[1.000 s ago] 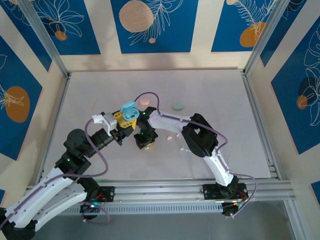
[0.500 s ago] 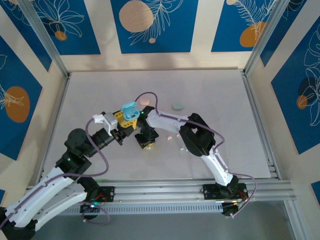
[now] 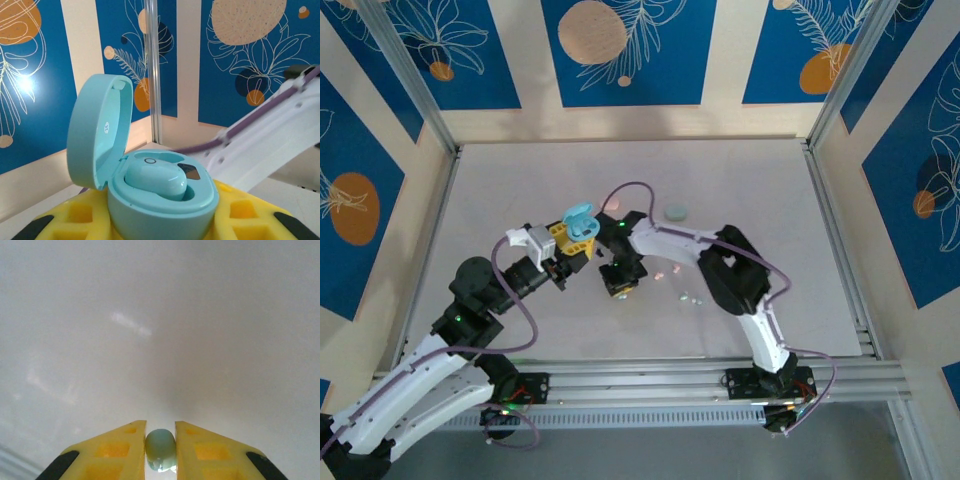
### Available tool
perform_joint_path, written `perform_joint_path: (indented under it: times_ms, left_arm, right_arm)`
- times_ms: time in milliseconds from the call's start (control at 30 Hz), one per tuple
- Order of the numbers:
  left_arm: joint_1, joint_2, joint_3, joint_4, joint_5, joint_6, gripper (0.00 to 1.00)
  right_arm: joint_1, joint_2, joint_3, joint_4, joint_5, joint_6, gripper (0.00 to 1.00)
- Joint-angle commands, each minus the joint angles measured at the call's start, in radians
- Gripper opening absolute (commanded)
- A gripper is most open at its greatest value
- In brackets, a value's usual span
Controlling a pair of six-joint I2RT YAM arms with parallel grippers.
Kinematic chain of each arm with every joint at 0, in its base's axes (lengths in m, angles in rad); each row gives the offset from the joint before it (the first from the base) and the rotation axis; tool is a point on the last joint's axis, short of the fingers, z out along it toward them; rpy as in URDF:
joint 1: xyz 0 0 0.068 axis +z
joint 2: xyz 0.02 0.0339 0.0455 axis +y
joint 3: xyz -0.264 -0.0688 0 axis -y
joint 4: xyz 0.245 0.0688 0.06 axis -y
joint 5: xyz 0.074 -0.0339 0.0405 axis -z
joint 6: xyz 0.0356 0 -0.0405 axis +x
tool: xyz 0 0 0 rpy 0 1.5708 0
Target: Insert the wireless bluetooth earbuds into the charging case
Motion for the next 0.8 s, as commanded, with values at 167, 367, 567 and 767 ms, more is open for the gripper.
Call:
perform_joint_path:
  times_ms: [167,367,567,767]
  left_arm:
    - [-0.002,0.046,-0.019,0.060,0.034,-0.011,0.27]
    - [0.000,0.087,-0.036,0.058,0.061,0.018,0.27]
    - [-0.001,0.149,-0.055,0.105,0.162,0.029,0.26]
    - [-0.001,0.208,-0.056,0.169,0.280,0.033,0.26]
  right_arm:
    - [-0.170,-0.466,-0.312,0.317,-0.318,0.188,0.21]
    - [-0.267,-0.707,-0.414,0.410,-0.423,0.277,0.21]
    - [-0.312,-0.875,-0.426,0.442,-0.445,0.339,0.21]
    - [-0.286,-0.920,-0.388,0.500,-0.498,0.370,0.21]
